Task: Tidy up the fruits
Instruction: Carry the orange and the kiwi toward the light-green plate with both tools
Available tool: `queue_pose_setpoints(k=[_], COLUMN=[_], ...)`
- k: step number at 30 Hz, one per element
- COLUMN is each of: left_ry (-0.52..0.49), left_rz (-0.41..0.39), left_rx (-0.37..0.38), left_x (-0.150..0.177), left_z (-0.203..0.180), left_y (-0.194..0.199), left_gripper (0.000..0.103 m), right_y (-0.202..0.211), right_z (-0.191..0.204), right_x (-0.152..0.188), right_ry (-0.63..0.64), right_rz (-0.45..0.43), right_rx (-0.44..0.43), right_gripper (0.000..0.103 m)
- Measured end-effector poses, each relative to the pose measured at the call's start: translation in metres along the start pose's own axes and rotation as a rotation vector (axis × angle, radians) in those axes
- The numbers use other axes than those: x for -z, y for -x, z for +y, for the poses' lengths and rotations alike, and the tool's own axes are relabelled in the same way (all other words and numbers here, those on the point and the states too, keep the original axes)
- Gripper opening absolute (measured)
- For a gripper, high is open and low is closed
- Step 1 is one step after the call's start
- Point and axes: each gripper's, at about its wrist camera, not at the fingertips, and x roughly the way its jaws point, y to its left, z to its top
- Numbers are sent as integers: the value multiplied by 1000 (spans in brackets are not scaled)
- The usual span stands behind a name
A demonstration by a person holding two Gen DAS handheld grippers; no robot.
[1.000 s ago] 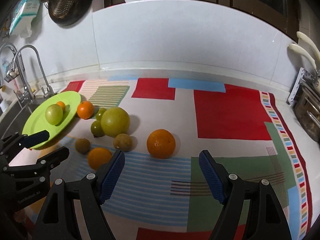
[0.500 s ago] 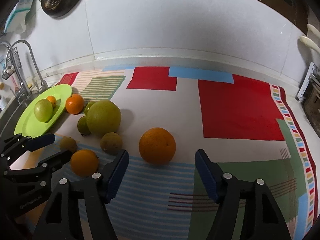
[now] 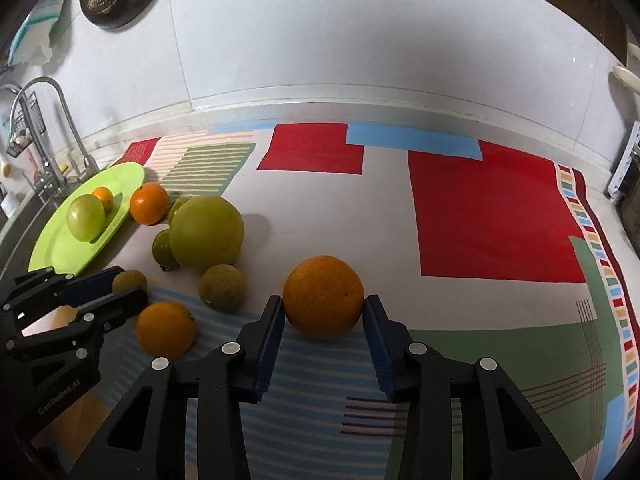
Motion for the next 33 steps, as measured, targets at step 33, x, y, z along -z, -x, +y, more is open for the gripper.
queue_pose_setpoints(k=[33], left_ry=[50], left_rz=[-179], left_rx=[-10], left_x=[15], left_z=[16], left_y=[112], left_gripper=[27], right_y=[114], right_z=[52], right_x=[14], right_ry=[31], right_rz=[-199], right_rx=[-6], right_gripper=[41])
